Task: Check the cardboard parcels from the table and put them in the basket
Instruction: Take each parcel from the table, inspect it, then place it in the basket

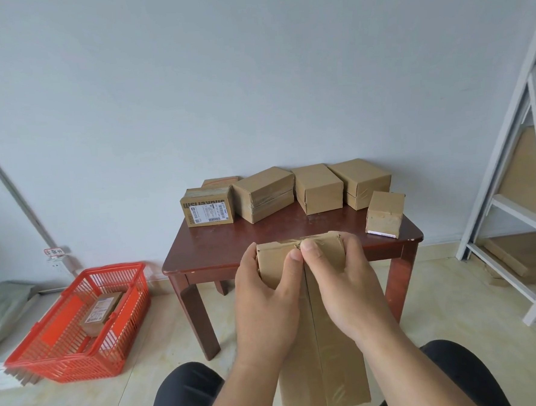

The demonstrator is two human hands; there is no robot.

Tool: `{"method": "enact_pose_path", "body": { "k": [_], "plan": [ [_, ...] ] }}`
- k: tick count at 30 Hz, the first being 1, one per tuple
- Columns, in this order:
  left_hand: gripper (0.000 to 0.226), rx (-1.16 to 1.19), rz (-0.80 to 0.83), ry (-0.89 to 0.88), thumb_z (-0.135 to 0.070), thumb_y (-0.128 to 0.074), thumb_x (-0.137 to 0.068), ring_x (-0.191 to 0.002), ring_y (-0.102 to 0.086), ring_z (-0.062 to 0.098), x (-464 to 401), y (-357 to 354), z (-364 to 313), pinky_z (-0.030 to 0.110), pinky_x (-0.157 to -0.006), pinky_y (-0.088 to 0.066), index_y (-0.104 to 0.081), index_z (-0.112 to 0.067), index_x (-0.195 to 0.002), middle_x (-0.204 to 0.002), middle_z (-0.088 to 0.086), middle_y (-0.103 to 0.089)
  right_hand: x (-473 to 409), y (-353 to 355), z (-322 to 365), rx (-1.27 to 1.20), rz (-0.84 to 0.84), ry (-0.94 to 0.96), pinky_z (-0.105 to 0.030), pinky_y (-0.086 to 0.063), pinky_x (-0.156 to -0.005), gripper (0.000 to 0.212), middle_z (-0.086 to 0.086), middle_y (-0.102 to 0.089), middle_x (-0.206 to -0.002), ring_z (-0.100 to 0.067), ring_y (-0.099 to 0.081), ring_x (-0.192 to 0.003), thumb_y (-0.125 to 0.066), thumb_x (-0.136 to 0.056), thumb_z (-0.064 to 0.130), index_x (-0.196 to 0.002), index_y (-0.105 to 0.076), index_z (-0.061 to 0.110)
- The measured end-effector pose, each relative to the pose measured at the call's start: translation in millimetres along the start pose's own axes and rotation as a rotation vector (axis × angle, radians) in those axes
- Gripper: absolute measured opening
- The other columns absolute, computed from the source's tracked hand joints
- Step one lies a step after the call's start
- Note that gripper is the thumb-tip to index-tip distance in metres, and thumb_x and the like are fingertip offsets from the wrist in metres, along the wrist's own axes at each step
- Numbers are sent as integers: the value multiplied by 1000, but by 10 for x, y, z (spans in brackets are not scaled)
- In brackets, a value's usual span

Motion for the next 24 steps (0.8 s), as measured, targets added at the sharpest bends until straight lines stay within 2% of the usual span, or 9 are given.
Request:
{"method": "enact_pose_path", "body": {
  "k": [4, 7, 9, 10, 12, 14, 17, 20, 24],
  "plan": [
    [38, 95, 38, 54, -55, -67, -95, -112, -64, -7, -33, 13, 7, 22, -98, -50, -62, -36, -128, -115, -24, -73, 45, 8, 24, -23, -26, 67, -21, -52, -81, 58, 19, -68, -115, 6, -64, -101, -60, -75, 83, -119, -52, 48],
    [66, 163, 59, 121, -63, -65, -93, -126, -60, 2, -55, 3, 21, 35, -114, -46, -51, -30, -149, -132, -18, -67, 78, -3, -28, -19, -58, 99, -32, -55, -98, 64, 20, -68, -126, 2, -64, -113, -65, -80, 79, -135, -49, 50],
    [59, 179, 74, 114, -54, -66, -96, -115, -61, -11, -51, -4, 5, 21, -104, -48, -48, -32, -147, -125, -24, -66, 95, -20, -50, -39, -32, 78, -32, -52, -104, 68, 23, -66, -131, 6, -62, -118, -63, -84, 78, -144, -44, 51],
    [48, 177, 85, 104, -47, -66, -97, -104, -61, -18, -40, -18, -2, 11, -90, -48, -47, -37, -140, -115, -27, -67, 101, -30, -51, -51, -10, 62, -27, -51, -103, 69, 27, -65, -130, 11, -60, -117, -62, -85, 76, -146, -41, 52],
    [32, 154, 111, 89, -34, -67, -99, -91, -62, -22, -22, -46, 2, 4, -72, -47, -48, -44, -123, -98, -27, -72, 100, -51, -43, -84, 20, 26, -9, -48, -87, 64, 33, -64, -121, 23, -57, -106, -64, -92, 62, -149, -39, 51],
    [33, 142, 93, 45, -23, -68, -99, -92, -68, -12, -14, -55, 5, 7, -73, -49, -51, -44, -118, -97, -27, -75, 74, -64, -54, -151, 28, -18, -2, -46, -72, 55, 35, -66, -110, 26, -58, -95, -65, -99, 43, -149, -43, 46],
    [52, 155, 67, 5, -18, -70, -96, -100, -72, 0, 3, -60, -9, 21, -84, -56, -46, -41, -136, -104, -21, -75, 36, -66, -63, -220, 38, -62, -10, -50, -70, 44, 37, -69, -92, 20, -63, -87, -64, -100, 25, -137, -52, 45],
    [58, 166, 53, -22, -15, -71, -95, -95, -71, -3, 29, -69, -32, 13, -76, -54, -41, -42, -137, -100, -26, -73, 19, -75, -67, -254, 4, -75, -24, -54, -76, 44, 39, -68, -91, 15, -65, -85, -64, -97, 19, -131, -57, 45],
    [59, 209, 26, 0, -13, -72, -95, -91, -71, -4, 27, -69, -45, 10, -70, -52, -44, -41, -138, -101, -17, -75, 47, -101, -81, -283, -49, -55, -19, -54, -73, 46, 35, -70, -97, 12, -68, -89, -68, -95, 22, -134, -58, 45]
  ]
}}
Point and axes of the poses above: each hand's wrist, its own x-axis away from the middle knuckle, its own y-axis out of the back of the hand, z = x × y, the point moved 4 cm from there along -x, towards the middle knuckle
